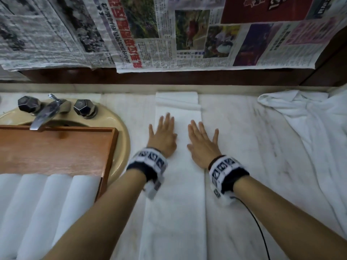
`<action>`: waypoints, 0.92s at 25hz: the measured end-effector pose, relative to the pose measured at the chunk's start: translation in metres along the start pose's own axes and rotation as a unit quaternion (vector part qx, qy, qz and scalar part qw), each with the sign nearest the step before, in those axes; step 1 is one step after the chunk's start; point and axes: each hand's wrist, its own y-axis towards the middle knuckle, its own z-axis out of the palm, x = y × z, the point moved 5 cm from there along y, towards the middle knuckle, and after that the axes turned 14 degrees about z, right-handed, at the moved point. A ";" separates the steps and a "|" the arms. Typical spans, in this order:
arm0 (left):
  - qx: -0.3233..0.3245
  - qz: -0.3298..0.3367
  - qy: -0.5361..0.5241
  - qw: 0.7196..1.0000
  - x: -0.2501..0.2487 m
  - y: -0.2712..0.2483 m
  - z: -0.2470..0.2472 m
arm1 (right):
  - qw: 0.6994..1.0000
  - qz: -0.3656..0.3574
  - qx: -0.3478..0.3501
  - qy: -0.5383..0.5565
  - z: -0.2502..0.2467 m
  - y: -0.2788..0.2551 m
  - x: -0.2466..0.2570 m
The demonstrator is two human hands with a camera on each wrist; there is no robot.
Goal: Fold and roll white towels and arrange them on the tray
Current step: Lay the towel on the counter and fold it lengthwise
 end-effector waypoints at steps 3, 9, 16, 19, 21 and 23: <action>0.016 0.054 -0.003 0.998 -0.001 -0.073 0.059 | 0.999 -0.021 0.048 -0.013 0.045 -0.046 -0.017; -0.045 0.026 -0.086 0.995 0.002 -0.112 0.065 | 0.996 0.051 0.050 0.062 0.057 -0.082 -0.034; -0.051 -0.100 -0.049 0.993 0.050 -0.175 0.084 | 0.980 0.157 0.068 0.102 0.086 -0.130 -0.052; -0.036 0.063 -0.038 0.997 -0.017 -0.193 0.113 | 0.998 0.006 0.041 0.040 0.112 -0.170 0.004; -0.017 0.085 0.003 0.996 -0.016 -0.212 0.129 | 0.999 -0.016 0.041 0.028 0.130 -0.184 -0.001; -0.031 -0.046 -0.008 0.998 0.030 -0.227 0.121 | 0.990 0.097 0.041 0.089 0.130 -0.181 -0.042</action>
